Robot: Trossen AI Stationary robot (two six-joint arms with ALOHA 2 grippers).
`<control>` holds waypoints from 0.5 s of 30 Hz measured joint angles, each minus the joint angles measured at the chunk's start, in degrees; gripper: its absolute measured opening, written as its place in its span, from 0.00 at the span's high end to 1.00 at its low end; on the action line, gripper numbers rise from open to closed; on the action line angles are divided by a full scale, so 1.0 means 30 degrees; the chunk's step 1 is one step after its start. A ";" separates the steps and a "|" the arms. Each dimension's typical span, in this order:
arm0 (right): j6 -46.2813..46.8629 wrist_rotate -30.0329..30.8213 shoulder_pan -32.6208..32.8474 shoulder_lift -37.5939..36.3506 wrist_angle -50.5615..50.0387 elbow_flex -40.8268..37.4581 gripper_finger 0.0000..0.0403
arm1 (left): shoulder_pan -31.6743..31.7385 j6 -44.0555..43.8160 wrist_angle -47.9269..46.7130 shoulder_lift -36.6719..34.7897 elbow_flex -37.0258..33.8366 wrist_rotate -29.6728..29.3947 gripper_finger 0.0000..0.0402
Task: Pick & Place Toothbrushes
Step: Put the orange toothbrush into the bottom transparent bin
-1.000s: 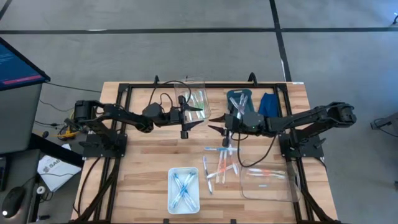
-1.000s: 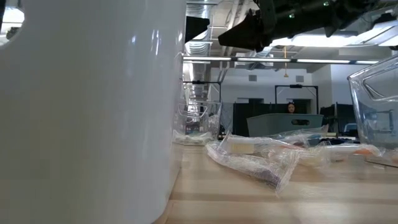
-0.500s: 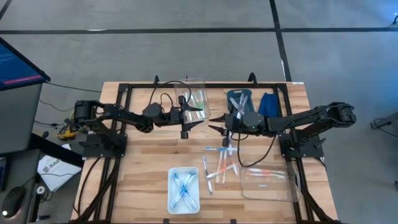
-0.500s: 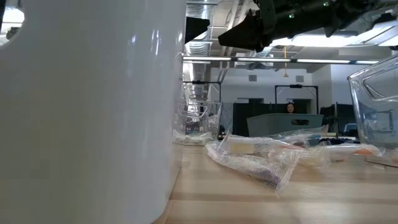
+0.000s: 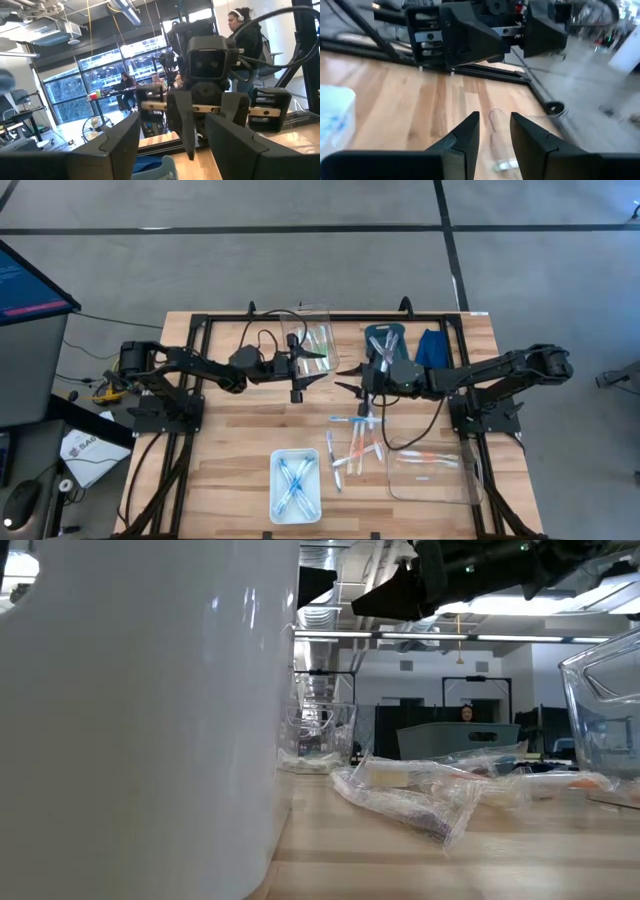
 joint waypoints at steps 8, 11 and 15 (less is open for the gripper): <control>0.3188 -0.1246 0.1460 0.0000 -0.0365 0.0000 0.74 | -0.0563 -0.0263 0.0771 0.0000 0.0000 -0.0007 0.46; 0.3208 -0.1464 0.2417 0.0005 -0.0798 0.0323 0.74 | -0.1139 -0.0407 0.0921 -0.0007 0.0053 0.0000 0.46; 0.3215 -0.1464 0.3691 0.0007 -0.3136 0.1849 0.74 | -0.2194 -0.0667 0.0922 -0.0015 0.0255 0.0000 0.46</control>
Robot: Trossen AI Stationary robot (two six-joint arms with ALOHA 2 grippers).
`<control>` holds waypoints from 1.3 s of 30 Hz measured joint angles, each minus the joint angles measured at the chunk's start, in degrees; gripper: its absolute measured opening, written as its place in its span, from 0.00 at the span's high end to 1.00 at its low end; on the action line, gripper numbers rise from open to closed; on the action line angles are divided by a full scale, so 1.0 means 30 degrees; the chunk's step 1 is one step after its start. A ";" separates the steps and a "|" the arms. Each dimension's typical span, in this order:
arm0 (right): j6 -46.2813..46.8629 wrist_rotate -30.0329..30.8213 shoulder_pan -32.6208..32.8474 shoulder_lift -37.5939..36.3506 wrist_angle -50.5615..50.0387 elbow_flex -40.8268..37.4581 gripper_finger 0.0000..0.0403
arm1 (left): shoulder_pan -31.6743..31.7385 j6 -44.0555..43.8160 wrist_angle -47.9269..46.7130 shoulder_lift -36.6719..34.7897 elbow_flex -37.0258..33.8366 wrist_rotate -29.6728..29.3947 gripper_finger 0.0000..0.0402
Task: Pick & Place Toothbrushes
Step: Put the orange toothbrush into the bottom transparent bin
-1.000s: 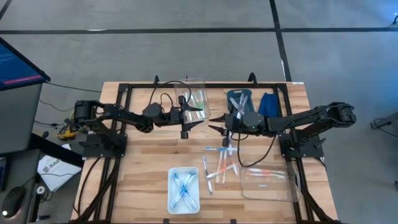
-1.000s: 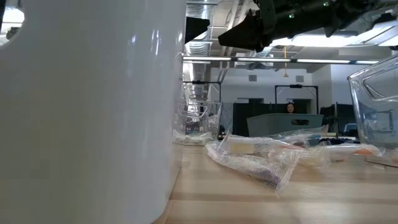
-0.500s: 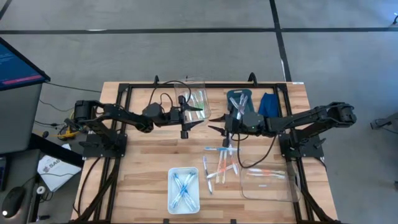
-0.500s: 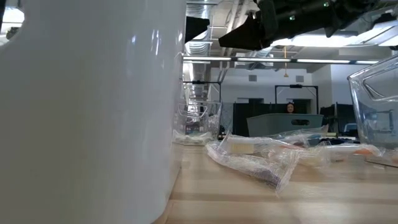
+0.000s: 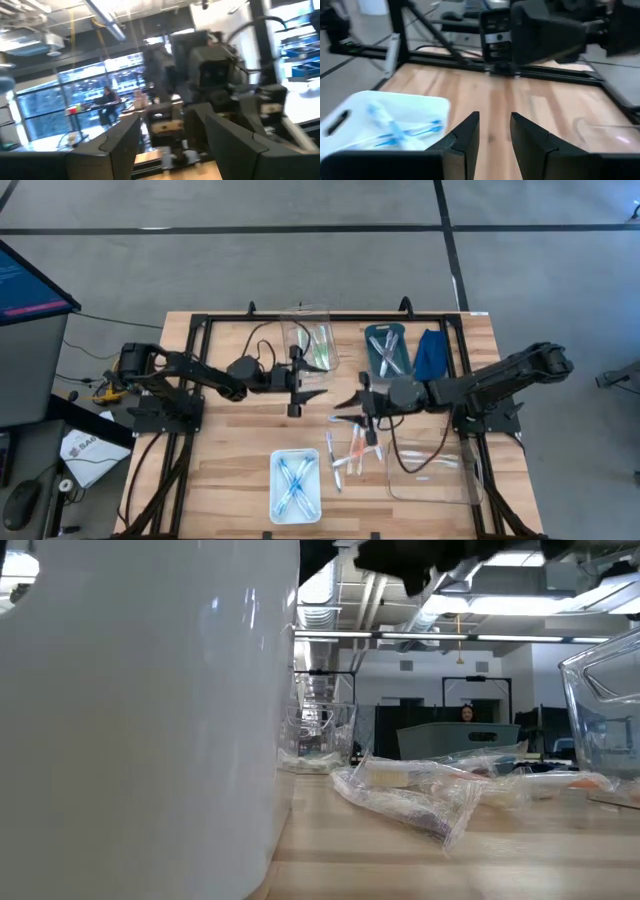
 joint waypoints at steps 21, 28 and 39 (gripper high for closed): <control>0.2164 0.0087 0.1690 0.1282 -0.8931 0.3047 0.74 | -0.1777 0.0333 -0.7821 -0.5327 -0.1082 -0.0007 0.46; 0.2648 -0.0426 0.1545 0.4379 -1.1720 0.5967 0.74 | -0.1500 0.0579 -0.7705 -0.5523 -0.1648 -0.0153 0.46; 0.1115 -0.1482 0.1637 0.8749 -1.8487 1.1937 0.68 | -0.1682 0.0477 -0.8206 -0.5508 -0.1814 -0.0146 0.46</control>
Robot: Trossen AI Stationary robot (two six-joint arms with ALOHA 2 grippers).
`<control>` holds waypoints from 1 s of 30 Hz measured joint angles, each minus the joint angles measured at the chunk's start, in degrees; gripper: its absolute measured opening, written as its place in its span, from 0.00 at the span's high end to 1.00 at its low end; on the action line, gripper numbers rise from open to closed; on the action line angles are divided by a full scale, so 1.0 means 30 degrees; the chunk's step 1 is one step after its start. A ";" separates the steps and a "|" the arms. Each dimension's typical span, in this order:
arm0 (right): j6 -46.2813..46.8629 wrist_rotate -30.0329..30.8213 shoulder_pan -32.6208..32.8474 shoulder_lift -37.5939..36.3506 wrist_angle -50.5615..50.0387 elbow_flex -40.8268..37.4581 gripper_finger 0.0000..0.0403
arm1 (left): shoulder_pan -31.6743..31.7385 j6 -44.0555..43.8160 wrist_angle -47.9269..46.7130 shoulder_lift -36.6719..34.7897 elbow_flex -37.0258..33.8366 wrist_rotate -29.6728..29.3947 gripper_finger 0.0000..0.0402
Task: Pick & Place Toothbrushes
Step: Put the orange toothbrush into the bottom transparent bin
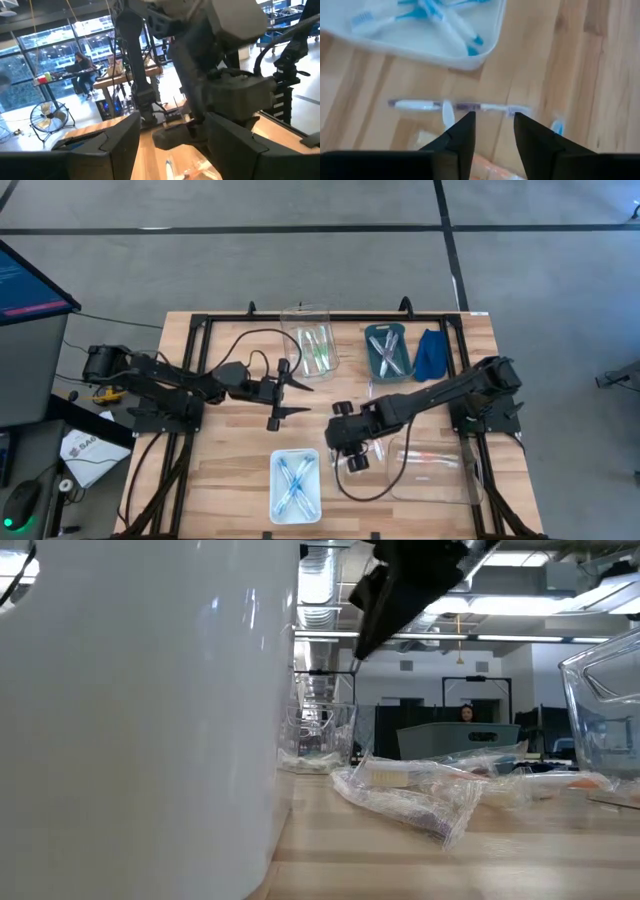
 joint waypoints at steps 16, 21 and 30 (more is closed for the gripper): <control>0.3858 -0.1905 0.0827 -0.0406 0.1370 -0.2493 0.51 | 0.0028 -0.0357 0.0080 0.0000 0.0000 0.0115 0.46; 0.2745 -0.1911 0.1023 -0.0367 0.1250 -0.3523 0.55 | 0.0029 -0.0427 0.0536 0.0007 0.0000 0.0007 0.46; 0.1472 -0.1499 0.1023 -0.0319 0.1131 -0.3819 0.61 | 0.0086 -0.0805 0.0915 0.0007 0.0000 0.0004 0.46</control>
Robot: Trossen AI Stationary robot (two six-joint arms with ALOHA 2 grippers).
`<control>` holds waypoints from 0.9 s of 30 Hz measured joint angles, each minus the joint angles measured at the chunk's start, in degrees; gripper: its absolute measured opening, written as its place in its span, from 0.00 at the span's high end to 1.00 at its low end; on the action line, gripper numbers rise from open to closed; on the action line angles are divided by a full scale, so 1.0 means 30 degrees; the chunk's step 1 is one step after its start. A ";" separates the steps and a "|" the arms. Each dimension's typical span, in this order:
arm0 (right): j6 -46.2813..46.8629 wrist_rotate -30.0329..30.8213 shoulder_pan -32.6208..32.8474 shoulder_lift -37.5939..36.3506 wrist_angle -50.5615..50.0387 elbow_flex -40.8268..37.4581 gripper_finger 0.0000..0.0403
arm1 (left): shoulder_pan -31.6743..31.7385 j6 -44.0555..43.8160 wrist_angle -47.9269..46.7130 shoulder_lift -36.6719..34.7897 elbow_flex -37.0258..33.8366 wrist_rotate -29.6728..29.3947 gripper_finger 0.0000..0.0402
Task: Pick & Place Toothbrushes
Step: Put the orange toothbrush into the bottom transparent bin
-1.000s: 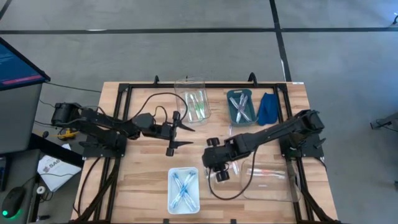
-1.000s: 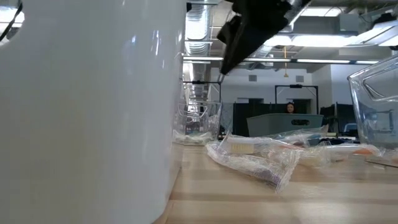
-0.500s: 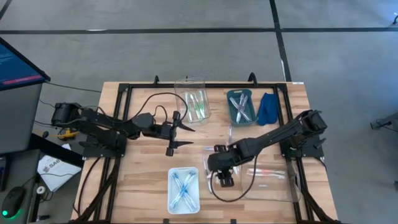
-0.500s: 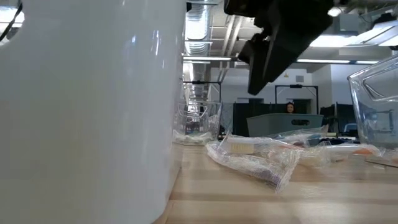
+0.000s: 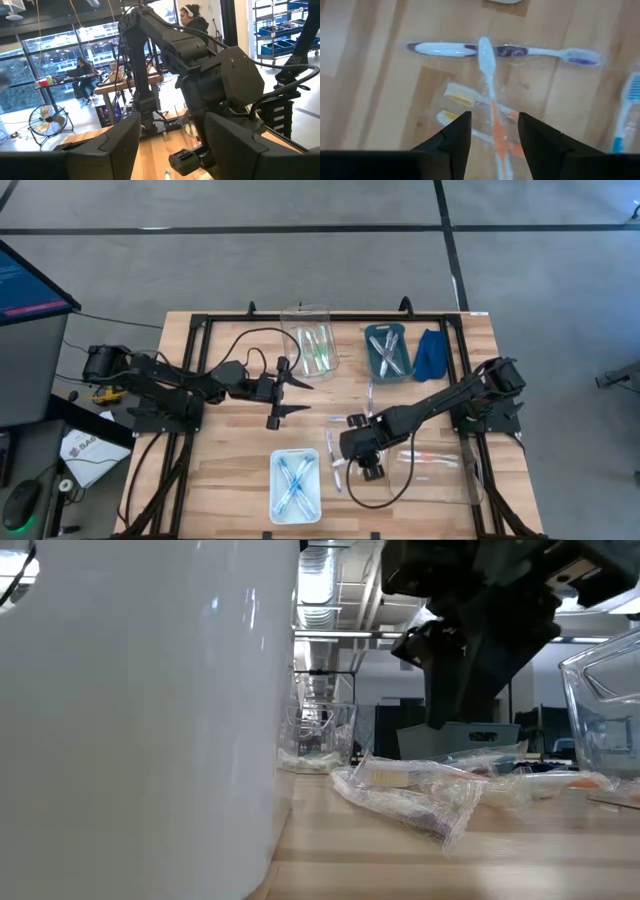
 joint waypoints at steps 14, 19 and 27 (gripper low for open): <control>-0.0087 0.1135 0.0301 0.0000 0.1562 -0.0998 0.53 | 0.0045 -0.0208 -0.0105 0.0000 0.0000 -0.0004 0.46; 0.0493 0.1124 0.0695 0.0000 0.1497 -0.0998 0.50 | 0.0045 -0.0208 -0.0109 0.0000 0.0000 -0.0004 0.46; 0.0437 0.0954 0.0776 0.0614 0.2771 -0.1008 0.52 | 0.0045 -0.0473 -0.0046 0.0000 0.0000 -0.0004 0.46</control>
